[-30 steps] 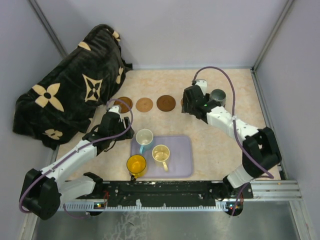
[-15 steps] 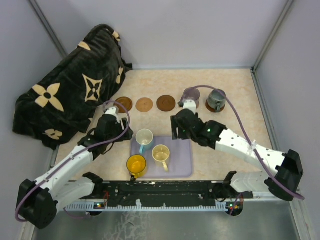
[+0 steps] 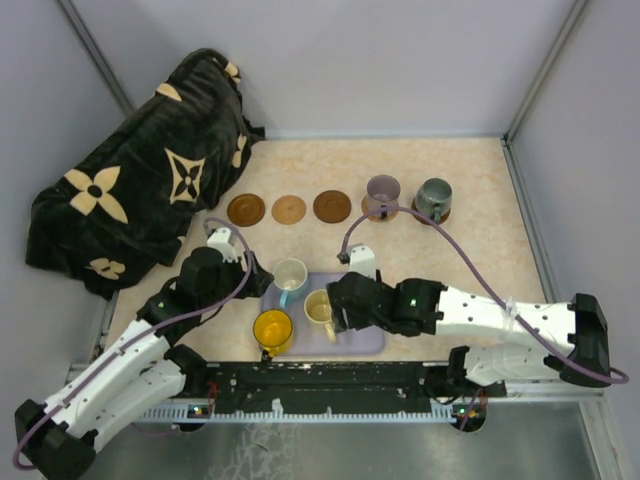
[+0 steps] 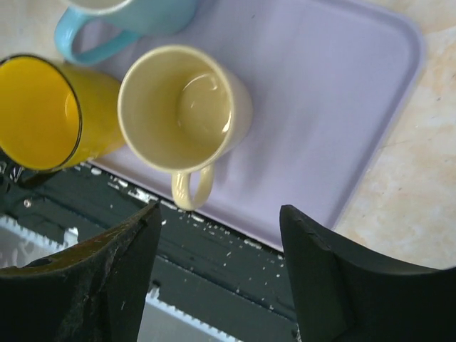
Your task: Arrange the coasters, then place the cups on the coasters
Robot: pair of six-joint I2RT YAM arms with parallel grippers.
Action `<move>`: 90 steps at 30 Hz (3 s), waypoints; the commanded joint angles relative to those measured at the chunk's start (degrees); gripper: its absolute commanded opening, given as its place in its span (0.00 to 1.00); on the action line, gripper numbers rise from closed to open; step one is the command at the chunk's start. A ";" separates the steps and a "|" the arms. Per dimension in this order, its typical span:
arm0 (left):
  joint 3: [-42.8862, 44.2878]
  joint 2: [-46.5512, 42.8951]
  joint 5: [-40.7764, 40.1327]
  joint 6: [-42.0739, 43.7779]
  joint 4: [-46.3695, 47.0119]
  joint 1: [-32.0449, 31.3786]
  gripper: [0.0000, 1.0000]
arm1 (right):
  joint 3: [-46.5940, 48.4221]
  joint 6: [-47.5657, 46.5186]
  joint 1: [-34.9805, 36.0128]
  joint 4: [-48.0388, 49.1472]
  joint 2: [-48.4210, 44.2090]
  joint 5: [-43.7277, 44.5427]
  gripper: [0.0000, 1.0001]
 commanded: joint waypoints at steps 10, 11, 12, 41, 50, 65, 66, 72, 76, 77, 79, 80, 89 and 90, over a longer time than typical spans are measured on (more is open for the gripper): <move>-1.85 -6.59 0.63 -2.20 -3.18 -1.33 0.77 | 0.42 7.92 9.78 1.40 10.41 3.45 0.67; -1.85 -6.42 0.54 -2.10 -3.08 -1.40 0.77 | 0.50 7.98 9.84 1.79 11.00 3.37 0.67; -1.77 -6.30 0.45 -2.00 -2.97 -1.42 0.77 | 0.63 7.99 9.80 2.15 11.93 3.41 0.66; -1.75 -1.52 -2.54 -1.85 -0.69 -1.60 0.77 | 4.13 9.81 5.20 0.92 21.24 8.99 0.00; -0.69 -0.63 -3.49 -1.45 0.01 -1.60 0.77 | 9.18 4.41 1.33 -1.71 16.61 17.55 0.00; 3.51 3.98 -8.78 -1.09 0.87 -1.60 0.77 | 24.08 -20.41 -24.05 13.31 23.41 10.11 0.00; 4.00 4.80 -8.93 -0.97 1.19 -1.60 0.77 | 26.05 -21.26 -25.43 13.76 25.31 9.25 0.00; 4.82 9.06 -11.90 -0.28 4.89 -1.53 0.78 | 39.44 -26.28 -29.32 13.81 38.83 7.66 0.00; 4.69 11.88 -14.71 0.04 7.98 -1.44 0.79 | 47.75 -27.41 -31.09 12.24 47.43 6.46 0.00; 5.12 12.73 -15.42 -0.18 8.30 -1.43 0.79 | 49.34 -27.36 -31.48 11.91 49.07 6.13 0.00; 5.96 14.58 -16.94 -0.10 8.53 -1.24 0.80 | 51.99 -27.36 -32.02 11.51 51.72 5.94 0.00; 6.35 15.62 -17.22 0.09 8.61 -1.02 0.80 | 53.00 -27.24 -32.28 11.31 52.79 5.70 0.00; 6.51 20.48 -12.85 0.57 12.17 4.65 0.81 | 56.21 -26.38 -33.62 11.31 57.46 3.61 0.00; 6.43 20.73 -12.52 0.68 12.39 5.13 0.81 | 55.97 -26.37 -33.66 11.41 57.58 3.55 0.00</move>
